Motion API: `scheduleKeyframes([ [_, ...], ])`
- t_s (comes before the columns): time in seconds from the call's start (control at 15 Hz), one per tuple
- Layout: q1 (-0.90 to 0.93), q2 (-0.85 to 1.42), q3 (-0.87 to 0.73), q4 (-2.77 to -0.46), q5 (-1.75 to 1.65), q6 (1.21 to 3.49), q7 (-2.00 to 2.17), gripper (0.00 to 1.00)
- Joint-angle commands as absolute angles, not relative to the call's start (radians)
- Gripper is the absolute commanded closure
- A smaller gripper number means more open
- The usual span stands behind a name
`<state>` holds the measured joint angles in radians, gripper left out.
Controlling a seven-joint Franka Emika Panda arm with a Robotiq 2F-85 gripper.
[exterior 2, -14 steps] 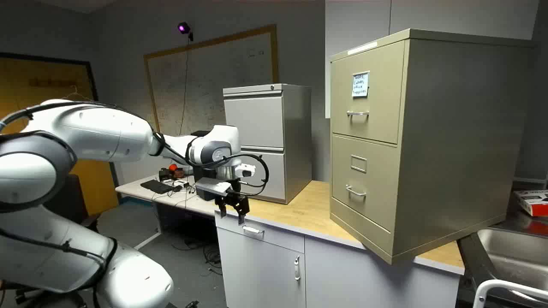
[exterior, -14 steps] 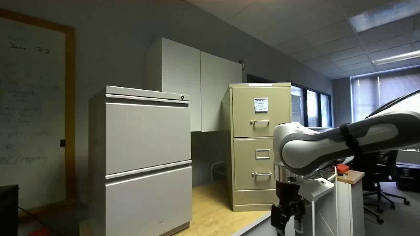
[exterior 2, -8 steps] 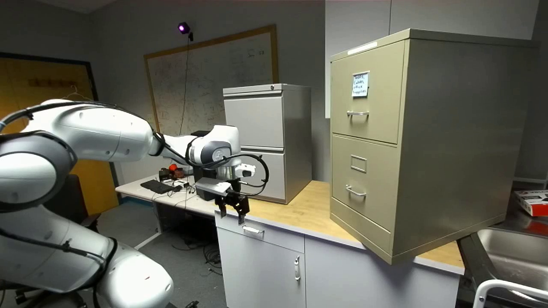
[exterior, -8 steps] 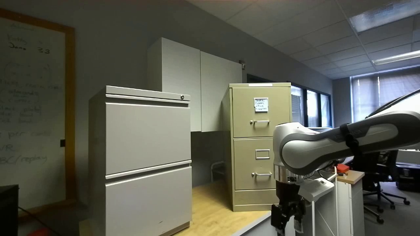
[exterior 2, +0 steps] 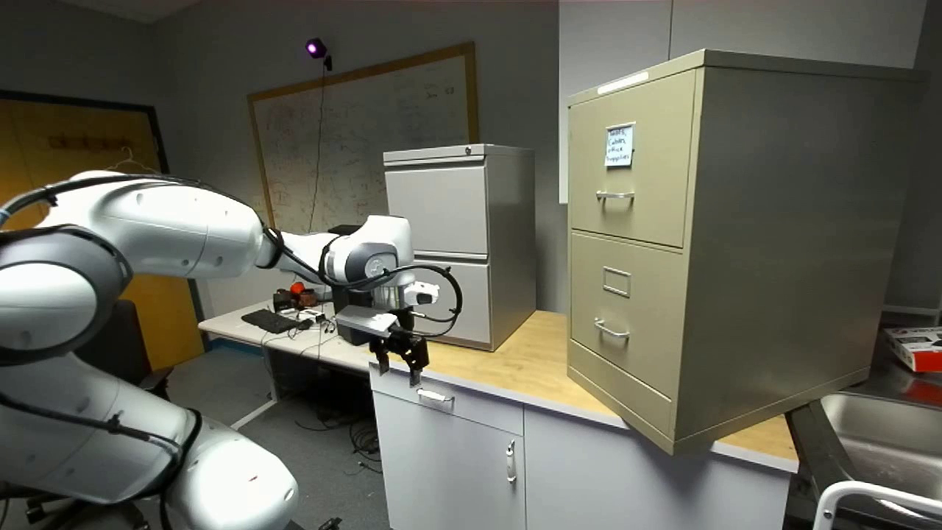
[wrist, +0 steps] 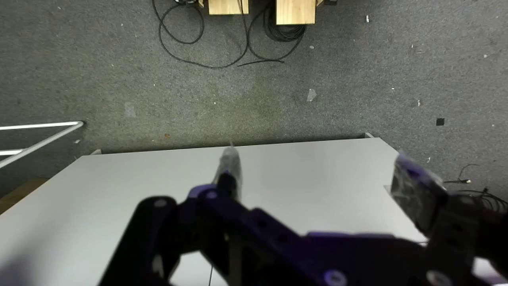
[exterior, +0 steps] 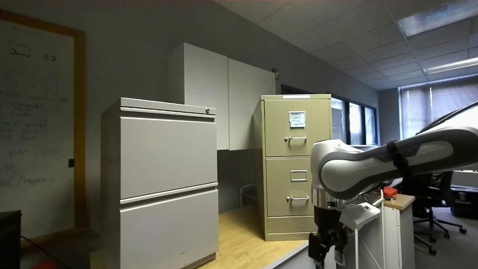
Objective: Open the bottom drawer of the right cabinet
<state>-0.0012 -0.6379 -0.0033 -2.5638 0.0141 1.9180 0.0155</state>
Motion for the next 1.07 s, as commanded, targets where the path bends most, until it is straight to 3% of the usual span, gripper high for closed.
scheduleKeyframes([
  [0.0, -0.006, -0.636, -0.004, -2.563, 0.022, 1.919, 0.026, 0.0],
  [0.47, -0.051, -0.556, -0.049, -2.509, 0.063, 2.124, 0.075, 0.0],
  [1.0, -0.023, -0.41, -0.239, -2.474, 0.308, 2.501, -0.102, 0.0],
])
